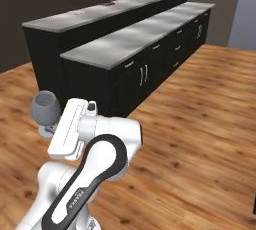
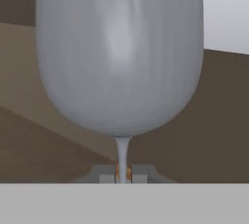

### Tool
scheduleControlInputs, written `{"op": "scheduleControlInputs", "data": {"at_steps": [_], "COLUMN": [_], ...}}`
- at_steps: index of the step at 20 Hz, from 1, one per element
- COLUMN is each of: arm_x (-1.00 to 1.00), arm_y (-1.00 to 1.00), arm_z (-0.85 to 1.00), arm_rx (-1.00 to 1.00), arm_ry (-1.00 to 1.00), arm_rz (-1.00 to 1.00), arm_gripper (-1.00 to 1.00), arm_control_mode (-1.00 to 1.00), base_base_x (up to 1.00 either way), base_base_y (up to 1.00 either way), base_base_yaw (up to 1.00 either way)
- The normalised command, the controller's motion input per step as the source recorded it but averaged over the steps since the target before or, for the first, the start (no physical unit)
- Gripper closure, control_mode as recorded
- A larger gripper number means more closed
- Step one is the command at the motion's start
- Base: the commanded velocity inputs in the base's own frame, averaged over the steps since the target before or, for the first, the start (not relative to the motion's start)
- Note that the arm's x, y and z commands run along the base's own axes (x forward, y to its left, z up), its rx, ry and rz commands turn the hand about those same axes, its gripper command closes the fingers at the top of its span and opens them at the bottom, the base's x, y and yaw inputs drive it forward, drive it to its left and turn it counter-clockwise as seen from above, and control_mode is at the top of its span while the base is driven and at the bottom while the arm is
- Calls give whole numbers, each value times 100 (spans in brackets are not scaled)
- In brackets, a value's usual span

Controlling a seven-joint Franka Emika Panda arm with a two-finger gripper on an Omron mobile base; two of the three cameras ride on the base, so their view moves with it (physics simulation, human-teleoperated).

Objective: Retrieve the wine glasses from the counter and place one next to each plate.

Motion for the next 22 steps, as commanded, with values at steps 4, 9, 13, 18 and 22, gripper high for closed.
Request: {"op": "scheduleControlInputs", "data": {"at_steps": [4, 9, 13, 18, 22], "arm_x": [0, 0, 0, 0, 0], "arm_y": [0, 0, 0, 0, 0], "arm_z": [0, 0, 0, 0, 0], "arm_rx": [0, 0, 0, 0, 0], "arm_ry": [0, 0, 0, 0, 0], "arm_rz": [0, 0, 0, 0, 0], "arm_gripper": [100, 100, 100, 100, 100], "arm_control_mode": [100, 100, 100, 100, 100], "base_base_x": [0, 0, 0, 0, 0], "base_base_y": [100, 100, 100, 100, 100], "base_base_yaw": [-20, -23, -23, -21, -20]}}
